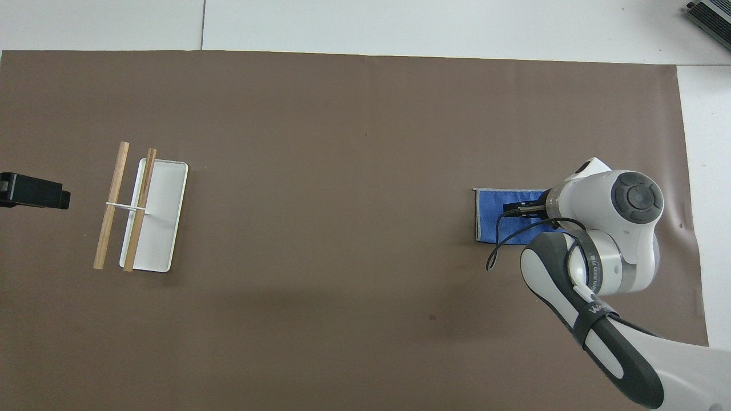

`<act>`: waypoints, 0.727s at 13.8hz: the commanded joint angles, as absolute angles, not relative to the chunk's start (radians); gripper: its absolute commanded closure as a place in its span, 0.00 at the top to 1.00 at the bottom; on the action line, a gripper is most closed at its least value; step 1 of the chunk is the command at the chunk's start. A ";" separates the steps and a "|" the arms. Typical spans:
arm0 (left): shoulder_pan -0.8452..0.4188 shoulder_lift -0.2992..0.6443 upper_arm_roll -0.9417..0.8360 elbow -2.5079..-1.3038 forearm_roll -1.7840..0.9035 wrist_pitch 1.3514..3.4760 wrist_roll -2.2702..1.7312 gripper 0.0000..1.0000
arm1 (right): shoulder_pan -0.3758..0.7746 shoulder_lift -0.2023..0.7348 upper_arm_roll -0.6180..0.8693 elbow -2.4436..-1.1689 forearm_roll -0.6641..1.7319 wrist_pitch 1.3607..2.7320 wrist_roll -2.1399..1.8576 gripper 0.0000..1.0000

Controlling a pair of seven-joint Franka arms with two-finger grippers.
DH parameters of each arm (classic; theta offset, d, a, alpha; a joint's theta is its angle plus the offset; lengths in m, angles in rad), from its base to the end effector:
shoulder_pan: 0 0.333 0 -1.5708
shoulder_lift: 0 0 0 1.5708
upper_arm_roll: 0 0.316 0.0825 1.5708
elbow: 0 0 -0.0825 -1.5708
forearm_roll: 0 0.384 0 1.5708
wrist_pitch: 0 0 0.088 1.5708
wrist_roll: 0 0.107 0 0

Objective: Right arm passes towel to left arm to hang
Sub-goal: 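Lower the right gripper onto the blue towel edge and close it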

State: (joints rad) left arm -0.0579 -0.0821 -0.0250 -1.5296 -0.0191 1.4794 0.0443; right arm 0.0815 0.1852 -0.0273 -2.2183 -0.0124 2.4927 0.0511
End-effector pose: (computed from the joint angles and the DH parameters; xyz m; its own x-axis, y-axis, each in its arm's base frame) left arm 0.5166 -0.0458 0.6797 0.9912 -0.1285 0.0326 -0.1291 -0.9915 0.0155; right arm 0.5551 0.0303 0.3012 0.9959 0.0137 0.0896 0.0129 -0.9999 0.0088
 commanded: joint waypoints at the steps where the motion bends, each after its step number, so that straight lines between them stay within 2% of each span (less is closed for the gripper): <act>1: -0.049 -0.106 -0.029 -1.555 -0.021 1.483 0.048 1.00 | 0.077 0.199 -0.021 -2.235 0.054 2.542 -0.010 1.00; 9: -0.049 -0.106 -0.029 -1.555 -0.021 1.483 0.048 1.00 | 0.077 0.210 -0.021 -2.238 0.055 2.554 -0.089 1.00; 10: -0.049 -0.106 -0.029 -1.555 -0.021 1.483 0.048 1.00 | 0.077 0.210 -0.021 -2.238 0.055 2.554 -0.086 0.83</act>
State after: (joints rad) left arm -0.0579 -0.0821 -0.0250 -1.5296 -0.0191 1.4794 0.0443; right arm 0.0835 0.2109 -0.0268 -2.2267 0.0304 2.5309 -0.0511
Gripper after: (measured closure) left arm 0.000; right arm 0.000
